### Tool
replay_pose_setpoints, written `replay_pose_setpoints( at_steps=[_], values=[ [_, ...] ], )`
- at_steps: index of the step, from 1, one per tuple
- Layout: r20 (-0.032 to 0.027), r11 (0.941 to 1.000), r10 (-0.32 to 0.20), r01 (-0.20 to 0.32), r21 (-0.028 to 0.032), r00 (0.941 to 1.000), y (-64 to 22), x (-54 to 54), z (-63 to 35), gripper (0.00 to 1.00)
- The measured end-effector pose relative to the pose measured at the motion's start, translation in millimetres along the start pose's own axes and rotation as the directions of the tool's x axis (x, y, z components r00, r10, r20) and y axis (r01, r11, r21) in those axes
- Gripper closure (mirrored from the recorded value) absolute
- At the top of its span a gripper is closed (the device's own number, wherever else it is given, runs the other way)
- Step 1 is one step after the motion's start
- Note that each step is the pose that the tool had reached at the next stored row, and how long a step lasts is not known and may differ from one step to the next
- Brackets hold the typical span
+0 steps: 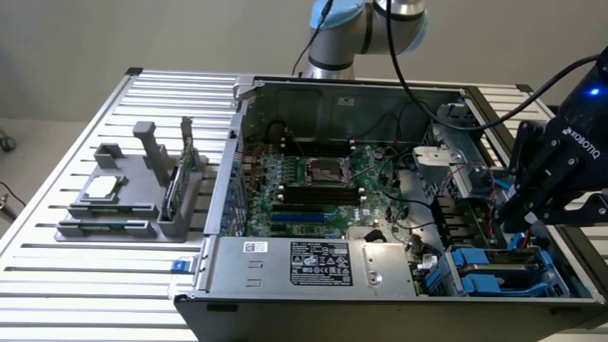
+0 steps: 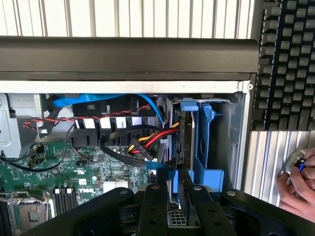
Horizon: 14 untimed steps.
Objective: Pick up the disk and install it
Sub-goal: 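Insert the first disk wire, then insert the second disk wire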
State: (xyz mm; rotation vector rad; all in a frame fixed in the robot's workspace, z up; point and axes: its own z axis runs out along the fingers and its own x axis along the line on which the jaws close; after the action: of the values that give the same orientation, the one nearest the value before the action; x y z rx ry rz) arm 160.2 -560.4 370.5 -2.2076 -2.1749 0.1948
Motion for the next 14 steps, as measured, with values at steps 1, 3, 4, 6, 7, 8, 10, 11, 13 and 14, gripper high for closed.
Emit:
replay_pose_setpoints(
  at_steps=[1,3,4,6,7,8,10,11,13,14],
  values=[
    [0.0001,1.0000,0.000,0.000,-0.0007,1.0000,0.1,0.0,0.6,0.75],
    [0.0000,1.0000,0.000,0.000,-0.0017,1.0000,0.2,0.1,1.8,0.75],
    [-0.0001,1.0000,0.000,0.000,-0.0022,1.0000,0.3,0.1,2.3,0.75],
    [0.0001,1.0000,0.000,0.000,-0.0029,1.0000,0.3,0.2,3.0,0.75],
    [0.0001,1.0000,0.000,0.000,-0.0031,1.0000,0.4,0.2,3.3,0.78],
    [0.0000,1.0000,0.000,0.000,-0.0033,1.0000,0.4,0.2,3.6,0.78],
    [0.0000,1.0000,0.000,0.000,-0.0034,1.0000,0.5,0.2,4.1,0.84],
    [0.0000,1.0000,0.000,0.000,-0.0035,1.0000,0.5,0.3,4.4,0.84],
    [0.0000,1.0000,0.000,0.000,-0.0035,1.0000,0.5,0.3,4.8,0.84],
    [-0.0001,1.0000,0.000,0.000,-0.0035,1.0000,0.3,0.2,4.9,0.84]
  ],
)
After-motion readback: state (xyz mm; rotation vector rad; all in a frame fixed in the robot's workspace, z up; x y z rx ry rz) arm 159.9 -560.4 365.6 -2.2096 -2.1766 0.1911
